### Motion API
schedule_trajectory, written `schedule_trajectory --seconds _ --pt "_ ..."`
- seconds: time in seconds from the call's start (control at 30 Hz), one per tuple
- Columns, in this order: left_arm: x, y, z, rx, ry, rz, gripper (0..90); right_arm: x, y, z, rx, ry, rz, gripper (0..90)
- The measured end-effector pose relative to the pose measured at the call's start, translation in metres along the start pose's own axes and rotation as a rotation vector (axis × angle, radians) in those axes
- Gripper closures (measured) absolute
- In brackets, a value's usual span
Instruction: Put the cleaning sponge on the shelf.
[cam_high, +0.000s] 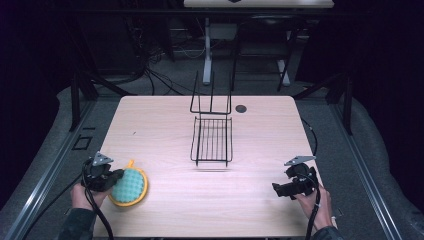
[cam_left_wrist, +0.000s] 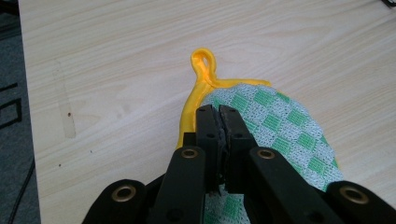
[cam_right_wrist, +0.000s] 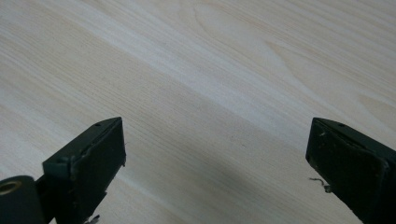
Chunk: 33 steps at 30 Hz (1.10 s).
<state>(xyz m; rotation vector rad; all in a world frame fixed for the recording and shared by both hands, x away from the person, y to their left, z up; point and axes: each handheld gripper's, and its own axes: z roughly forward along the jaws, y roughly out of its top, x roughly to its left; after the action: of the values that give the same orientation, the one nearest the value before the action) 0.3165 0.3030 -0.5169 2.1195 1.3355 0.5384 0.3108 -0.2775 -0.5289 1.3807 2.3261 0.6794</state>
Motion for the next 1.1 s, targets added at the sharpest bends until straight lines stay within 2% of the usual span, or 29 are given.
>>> schedule_trajectory --seconds 0.33,1.1 --pt "-0.003 0.007 -0.013 -0.04 -0.008 0.002 88.0 -0.002 0.0 0.001 0.002 -0.004 -0.007 4.2" --pt "-0.011 0.022 -0.024 -0.077 -0.04 0.017 87.9 -0.002 0.0 0.001 0.004 -0.011 -0.012 4.5"
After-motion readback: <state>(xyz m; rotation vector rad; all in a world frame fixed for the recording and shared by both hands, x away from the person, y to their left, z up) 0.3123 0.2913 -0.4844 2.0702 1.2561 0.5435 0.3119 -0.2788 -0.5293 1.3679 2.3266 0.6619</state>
